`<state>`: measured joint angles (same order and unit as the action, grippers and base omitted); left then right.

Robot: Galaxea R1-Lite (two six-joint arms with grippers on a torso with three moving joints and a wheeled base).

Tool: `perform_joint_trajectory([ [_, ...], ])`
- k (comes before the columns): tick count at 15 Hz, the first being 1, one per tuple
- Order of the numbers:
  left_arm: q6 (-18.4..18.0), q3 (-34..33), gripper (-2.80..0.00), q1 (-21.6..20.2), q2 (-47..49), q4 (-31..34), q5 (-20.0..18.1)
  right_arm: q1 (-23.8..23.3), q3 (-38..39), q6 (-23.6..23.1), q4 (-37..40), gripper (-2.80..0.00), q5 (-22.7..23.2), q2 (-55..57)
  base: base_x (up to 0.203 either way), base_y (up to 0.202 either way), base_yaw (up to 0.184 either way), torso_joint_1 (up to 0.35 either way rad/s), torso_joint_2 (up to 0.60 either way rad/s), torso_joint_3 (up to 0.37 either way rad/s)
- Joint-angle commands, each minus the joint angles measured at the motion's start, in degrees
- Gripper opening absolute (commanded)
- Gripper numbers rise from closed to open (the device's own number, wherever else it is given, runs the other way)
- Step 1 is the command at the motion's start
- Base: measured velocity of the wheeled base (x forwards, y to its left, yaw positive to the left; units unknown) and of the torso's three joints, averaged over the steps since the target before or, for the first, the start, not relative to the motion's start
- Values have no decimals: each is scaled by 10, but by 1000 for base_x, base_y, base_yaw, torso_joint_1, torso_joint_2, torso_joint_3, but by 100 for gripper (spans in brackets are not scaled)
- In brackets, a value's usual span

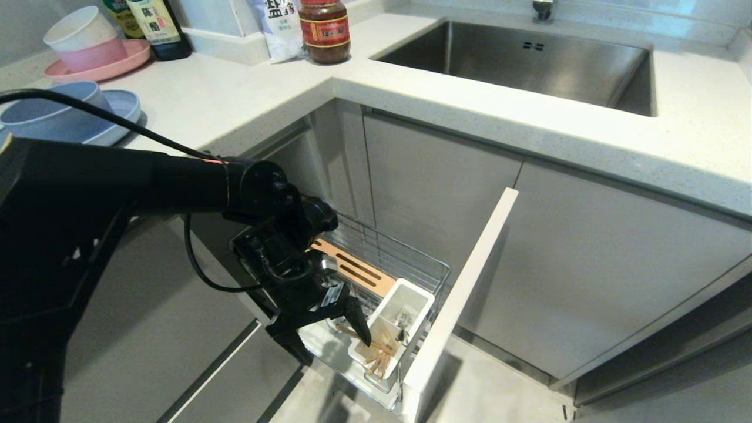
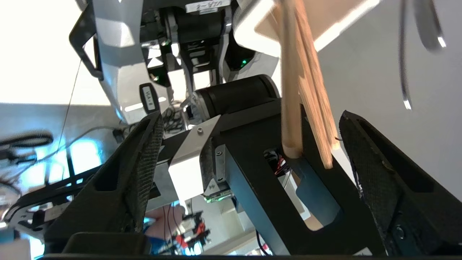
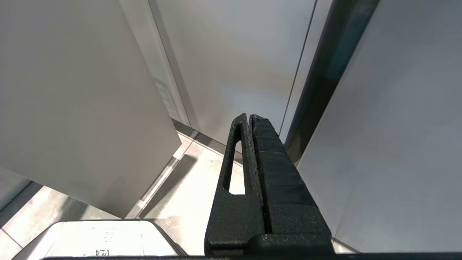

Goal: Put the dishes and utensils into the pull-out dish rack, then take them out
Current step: Take the chopsticks out of the cupboard

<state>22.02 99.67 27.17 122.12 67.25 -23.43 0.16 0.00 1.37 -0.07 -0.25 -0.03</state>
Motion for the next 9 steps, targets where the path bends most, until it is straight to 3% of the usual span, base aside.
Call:
perform_joint_trajectory([
  [1, 1, 27, 0, -3, 41, 12, 0, 0, 1, 0, 0, -280, 0, -2, 0, 0, 0, 0, 0, 0],
  [9, -7, 49, 0, -12, 56, 31, 0, 0, 1, 0, 0, -280, 0, -2, 0, 0, 0, 0, 0, 0],
])
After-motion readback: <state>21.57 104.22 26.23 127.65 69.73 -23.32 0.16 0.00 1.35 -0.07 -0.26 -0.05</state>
